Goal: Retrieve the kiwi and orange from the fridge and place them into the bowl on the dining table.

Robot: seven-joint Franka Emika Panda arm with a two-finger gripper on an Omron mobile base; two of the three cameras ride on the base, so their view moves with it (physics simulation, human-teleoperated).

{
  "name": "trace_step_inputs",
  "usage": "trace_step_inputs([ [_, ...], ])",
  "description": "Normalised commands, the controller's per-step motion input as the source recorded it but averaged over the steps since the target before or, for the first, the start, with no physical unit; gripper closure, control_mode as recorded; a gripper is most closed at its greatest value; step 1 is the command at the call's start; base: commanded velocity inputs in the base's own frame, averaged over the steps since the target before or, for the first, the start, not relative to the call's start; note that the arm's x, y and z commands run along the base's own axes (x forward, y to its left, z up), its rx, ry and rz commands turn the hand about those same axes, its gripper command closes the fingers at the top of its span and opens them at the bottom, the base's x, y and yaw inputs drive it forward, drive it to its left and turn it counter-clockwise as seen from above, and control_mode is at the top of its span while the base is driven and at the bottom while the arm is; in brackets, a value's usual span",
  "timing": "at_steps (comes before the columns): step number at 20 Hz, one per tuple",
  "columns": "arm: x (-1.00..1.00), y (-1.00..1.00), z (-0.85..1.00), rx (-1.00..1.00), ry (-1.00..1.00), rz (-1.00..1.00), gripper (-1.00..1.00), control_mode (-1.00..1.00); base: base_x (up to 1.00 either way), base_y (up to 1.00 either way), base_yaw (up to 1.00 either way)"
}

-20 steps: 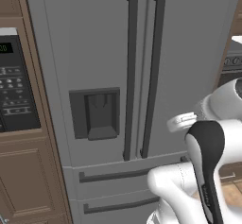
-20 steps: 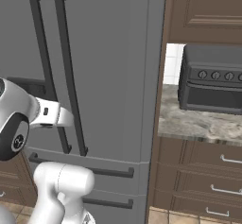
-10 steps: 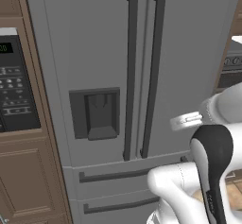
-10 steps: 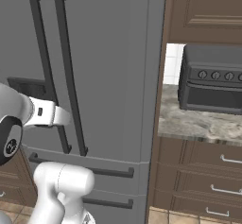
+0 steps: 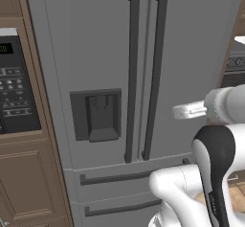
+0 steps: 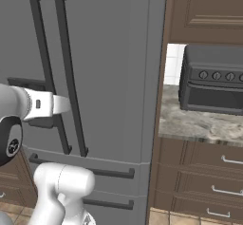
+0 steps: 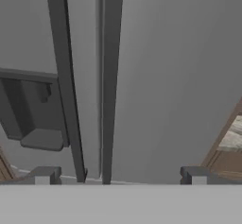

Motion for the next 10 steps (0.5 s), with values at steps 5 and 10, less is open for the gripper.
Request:
trace_step_inputs([
  [5, 0.0, 0.0, 0.0, 0.0, 0.0, 0.0, -1.0, 1.0, 0.0, 0.0, 0.0],
  [10, 0.0, 0.0, 0.0, 0.0, 0.0, 0.0, -1.0, 1.0, -0.18, 0.06, 0.01],
])
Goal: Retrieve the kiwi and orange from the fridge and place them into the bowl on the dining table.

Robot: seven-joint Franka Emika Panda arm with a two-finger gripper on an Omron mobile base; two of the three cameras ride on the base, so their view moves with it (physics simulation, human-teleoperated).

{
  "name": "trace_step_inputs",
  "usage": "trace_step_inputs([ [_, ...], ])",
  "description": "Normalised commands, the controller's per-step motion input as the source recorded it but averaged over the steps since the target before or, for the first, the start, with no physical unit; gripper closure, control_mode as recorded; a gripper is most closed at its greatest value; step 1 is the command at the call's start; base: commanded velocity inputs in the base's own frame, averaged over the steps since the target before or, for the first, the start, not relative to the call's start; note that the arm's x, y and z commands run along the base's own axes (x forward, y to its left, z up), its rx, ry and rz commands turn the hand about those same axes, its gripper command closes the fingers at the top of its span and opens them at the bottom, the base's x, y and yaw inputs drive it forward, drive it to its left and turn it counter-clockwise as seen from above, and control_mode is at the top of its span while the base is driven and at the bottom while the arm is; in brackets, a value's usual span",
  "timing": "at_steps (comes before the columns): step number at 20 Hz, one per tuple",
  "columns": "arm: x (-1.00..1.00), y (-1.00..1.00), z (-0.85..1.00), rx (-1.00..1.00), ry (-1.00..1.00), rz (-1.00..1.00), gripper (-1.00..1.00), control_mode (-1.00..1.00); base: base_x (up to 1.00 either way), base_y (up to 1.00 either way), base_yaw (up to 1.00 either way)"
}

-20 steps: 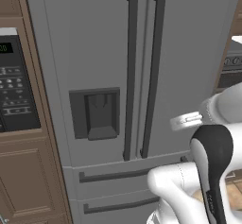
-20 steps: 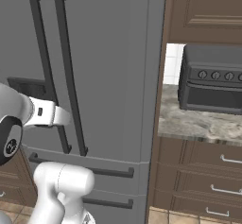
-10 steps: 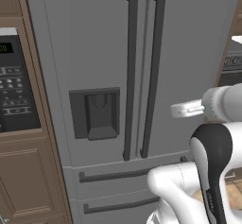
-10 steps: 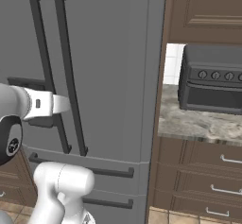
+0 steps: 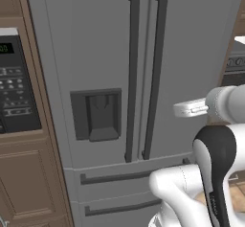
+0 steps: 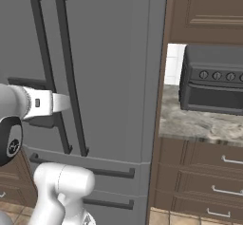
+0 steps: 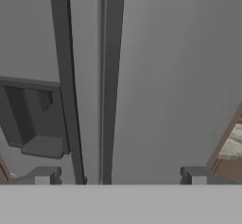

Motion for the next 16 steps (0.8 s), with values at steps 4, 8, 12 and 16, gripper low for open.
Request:
trace_step_inputs([
  [4, 0.0, 0.0, 0.0, 0.0, 0.0, 0.0, -1.0, 1.0, -0.41, 0.29, 0.02],
  [8, 0.0, 0.0, 0.0, 0.0, 0.0, 0.0, -1.0, 1.0, -0.58, 0.44, 0.02],
  [12, 0.0, 0.0, 0.0, 0.0, 0.0, 0.0, -1.0, 1.0, -0.56, 0.53, 0.0],
  [16, 0.0, 0.0, 0.0, 0.0, 0.0, 0.0, -1.0, 1.0, -0.49, 0.54, 0.0],
])
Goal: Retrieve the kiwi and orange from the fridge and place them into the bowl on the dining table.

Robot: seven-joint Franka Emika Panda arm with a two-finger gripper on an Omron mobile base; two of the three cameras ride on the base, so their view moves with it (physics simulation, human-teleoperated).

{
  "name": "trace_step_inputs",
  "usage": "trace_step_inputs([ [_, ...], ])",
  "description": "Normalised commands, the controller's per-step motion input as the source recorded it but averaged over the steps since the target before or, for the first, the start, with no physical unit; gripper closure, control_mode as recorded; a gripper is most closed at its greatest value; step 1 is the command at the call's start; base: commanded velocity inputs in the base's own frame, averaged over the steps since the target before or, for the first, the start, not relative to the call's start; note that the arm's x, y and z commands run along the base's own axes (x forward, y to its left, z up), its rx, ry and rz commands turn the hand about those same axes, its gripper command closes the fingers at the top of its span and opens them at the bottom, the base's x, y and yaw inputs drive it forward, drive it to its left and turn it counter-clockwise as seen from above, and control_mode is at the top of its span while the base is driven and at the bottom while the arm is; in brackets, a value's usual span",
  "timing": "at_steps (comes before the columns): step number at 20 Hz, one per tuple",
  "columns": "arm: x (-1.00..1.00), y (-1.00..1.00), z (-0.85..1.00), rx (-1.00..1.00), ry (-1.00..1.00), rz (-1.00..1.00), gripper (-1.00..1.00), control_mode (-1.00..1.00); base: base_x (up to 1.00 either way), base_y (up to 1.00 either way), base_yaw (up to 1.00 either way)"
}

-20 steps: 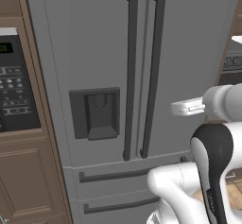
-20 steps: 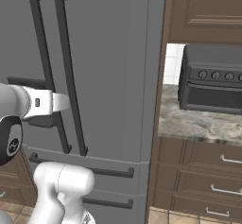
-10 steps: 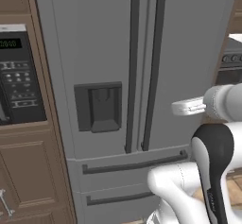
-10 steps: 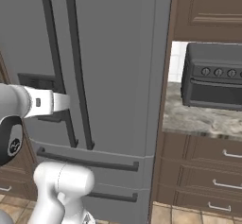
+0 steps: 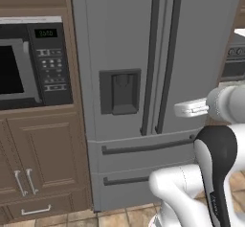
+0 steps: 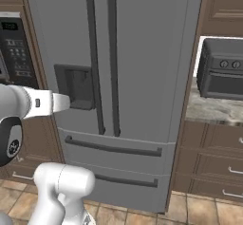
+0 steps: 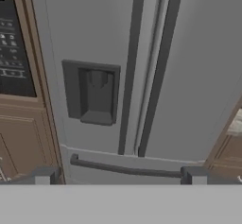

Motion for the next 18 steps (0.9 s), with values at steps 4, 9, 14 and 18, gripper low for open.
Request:
trace_step_inputs([
  [4, 0.0, 0.0, 0.0, 0.0, 0.0, 0.0, -1.0, 1.0, -0.35, 0.31, 0.0],
  [9, 0.0, 0.0, 0.0, 0.0, 0.0, 0.0, -1.0, 1.0, -0.25, -0.07, 0.0],
  [14, 0.0, 0.0, 0.0, 0.0, 0.0, 0.0, -1.0, 1.0, -0.19, -0.31, 0.0],
  [18, 0.0, 0.0, 0.0, 0.0, 0.0, 0.0, -1.0, 1.0, -0.21, -0.36, 0.0],
])
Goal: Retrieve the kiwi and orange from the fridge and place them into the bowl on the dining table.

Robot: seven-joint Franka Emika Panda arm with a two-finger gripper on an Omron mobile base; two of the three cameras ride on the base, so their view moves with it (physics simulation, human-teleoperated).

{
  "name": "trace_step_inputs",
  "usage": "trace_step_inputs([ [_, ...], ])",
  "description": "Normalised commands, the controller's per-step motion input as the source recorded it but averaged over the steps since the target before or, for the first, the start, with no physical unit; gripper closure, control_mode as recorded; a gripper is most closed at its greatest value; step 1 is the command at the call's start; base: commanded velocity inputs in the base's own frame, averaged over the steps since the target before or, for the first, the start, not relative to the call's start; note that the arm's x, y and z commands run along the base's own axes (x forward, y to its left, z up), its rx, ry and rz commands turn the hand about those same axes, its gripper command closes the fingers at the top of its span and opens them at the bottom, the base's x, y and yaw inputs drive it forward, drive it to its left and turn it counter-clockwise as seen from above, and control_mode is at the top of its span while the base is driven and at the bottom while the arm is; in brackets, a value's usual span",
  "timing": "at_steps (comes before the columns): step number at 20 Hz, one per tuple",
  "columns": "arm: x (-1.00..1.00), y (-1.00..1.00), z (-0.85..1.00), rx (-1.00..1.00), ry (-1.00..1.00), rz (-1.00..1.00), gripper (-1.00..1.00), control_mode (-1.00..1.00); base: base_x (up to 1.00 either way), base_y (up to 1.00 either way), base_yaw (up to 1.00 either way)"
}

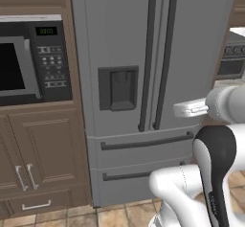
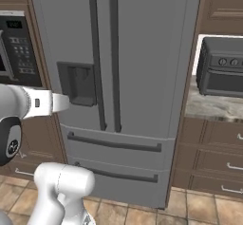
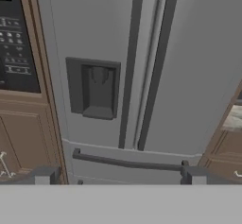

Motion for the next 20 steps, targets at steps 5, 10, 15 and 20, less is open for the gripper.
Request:
trace_step_inputs([
  [5, 0.0, 0.0, 0.0, 0.0, 0.0, 0.0, -1.0, 1.0, -0.2, -0.4, 0.0],
  [10, 0.0, 0.0, 0.0, 0.0, 0.0, 0.0, -1.0, 1.0, -0.03, -0.04, 0.0],
  [15, 0.12, -0.01, 0.0, 0.0, -0.01, 0.0, -1.0, -1.0, 0.0, 0.0, 0.0],
  [20, 0.47, -0.31, 0.0, 0.01, -0.04, 0.0, -1.0, -1.0, 0.0, 0.0, 0.0],
])
